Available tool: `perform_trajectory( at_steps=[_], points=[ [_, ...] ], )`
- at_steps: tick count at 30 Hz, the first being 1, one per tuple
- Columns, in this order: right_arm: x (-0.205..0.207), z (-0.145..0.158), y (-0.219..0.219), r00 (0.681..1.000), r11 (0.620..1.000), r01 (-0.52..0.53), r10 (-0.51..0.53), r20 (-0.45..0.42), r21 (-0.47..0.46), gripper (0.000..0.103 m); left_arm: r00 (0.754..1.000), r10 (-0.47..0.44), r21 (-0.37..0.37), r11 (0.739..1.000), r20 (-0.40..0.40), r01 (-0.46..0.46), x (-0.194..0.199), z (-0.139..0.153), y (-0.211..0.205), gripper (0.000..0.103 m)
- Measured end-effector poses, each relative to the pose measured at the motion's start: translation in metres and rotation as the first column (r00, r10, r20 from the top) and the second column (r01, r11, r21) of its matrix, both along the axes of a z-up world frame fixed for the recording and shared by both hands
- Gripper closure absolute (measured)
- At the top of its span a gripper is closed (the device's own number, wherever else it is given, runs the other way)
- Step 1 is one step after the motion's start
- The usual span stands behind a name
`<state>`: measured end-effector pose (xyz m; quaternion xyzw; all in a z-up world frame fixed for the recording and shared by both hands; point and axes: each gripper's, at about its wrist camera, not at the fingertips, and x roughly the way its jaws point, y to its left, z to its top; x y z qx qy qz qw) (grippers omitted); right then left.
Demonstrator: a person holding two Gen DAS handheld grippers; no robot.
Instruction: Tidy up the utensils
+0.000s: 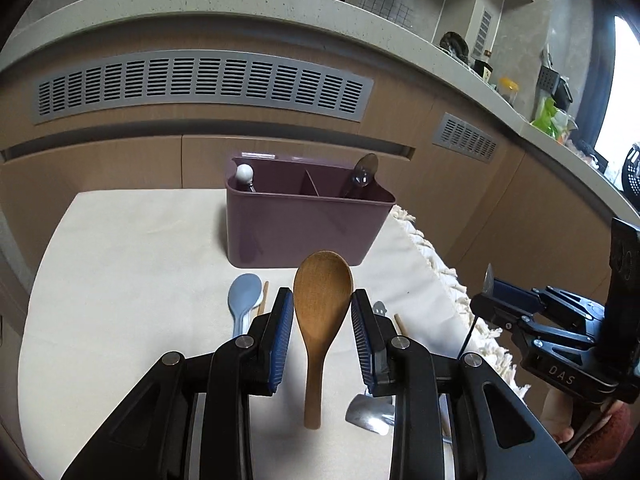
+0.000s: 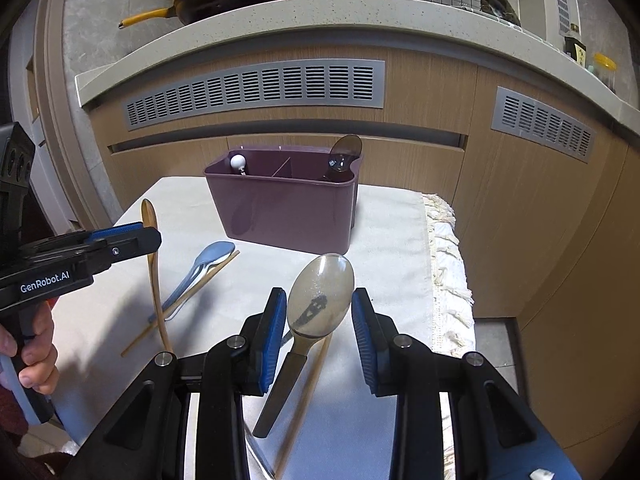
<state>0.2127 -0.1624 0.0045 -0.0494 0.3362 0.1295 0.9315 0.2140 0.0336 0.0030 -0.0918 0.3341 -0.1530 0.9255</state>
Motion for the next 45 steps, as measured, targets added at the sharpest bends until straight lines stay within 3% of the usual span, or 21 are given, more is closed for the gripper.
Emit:
perform_trajectory(
  at_steps=[5,7,9,12,15,17,19,22,25,35,41,45],
  points=[
    [0.001,0.004,-0.002,1.0,1.0,0.005,-0.005,0.001,0.004,0.073,1.0,0.01,-0.03,1.0,0.023,-0.009,-0.003,0.008,0.0,0.073],
    [0.004,0.012,-0.003,1.0,1.0,0.008,-0.008,0.015,0.007,0.073,0.998,0.012,-0.055,0.998,0.066,-0.009,-0.002,0.028,0.003,0.073],
    [0.007,0.038,-0.009,0.998,0.999,0.01,-0.013,0.069,0.046,0.073,0.988,0.009,-0.092,0.996,0.152,0.005,-0.001,0.065,0.008,0.073],
    [0.007,0.102,-0.017,0.97,0.995,0.015,-0.038,0.239,0.099,0.073,0.947,0.023,-0.122,0.992,0.321,0.017,-0.001,0.128,0.015,0.072],
    [0.012,0.163,-0.011,0.913,0.996,0.035,-0.064,0.402,0.078,0.073,0.896,0.064,-0.155,0.988,0.44,0.006,0.011,0.173,0.023,0.072],
    [0.025,0.187,-0.002,0.885,0.998,0.029,-0.048,0.463,0.048,0.073,0.875,0.078,-0.142,0.99,0.478,-0.01,0.029,0.183,0.023,0.072],
    [0.042,0.195,0.009,0.875,0.999,0.034,-0.038,0.483,0.016,0.073,0.872,0.097,-0.143,0.989,0.48,-0.031,0.052,0.181,0.026,0.072],
    [0.078,0.189,0.022,0.886,0.999,0.039,-0.029,0.463,-0.012,0.073,0.892,0.111,-0.173,0.984,0.438,-0.038,0.087,0.163,0.032,0.072],
    [0.113,0.166,0.029,0.917,0.999,0.046,-0.034,0.398,-0.019,0.073,0.916,0.109,-0.177,0.983,0.387,-0.042,0.116,0.138,0.034,0.072],
    [0.175,0.054,0.043,0.991,0.999,0.021,-0.016,0.131,-0.033,0.073,0.986,0.085,-0.118,0.991,0.141,-0.068,0.176,0.027,0.022,0.072],
    [0.182,0.007,0.043,0.995,0.996,-0.081,0.083,-0.052,0.034,0.072,0.998,0.057,-0.117,0.992,0.009,-0.055,0.183,-0.013,0.016,0.072],
    [0.179,-0.001,0.038,0.99,0.991,-0.102,0.109,-0.09,0.087,0.072,0.997,0.065,-0.101,0.993,0.038,-0.061,0.172,-0.006,0.014,0.072]
  ],
)
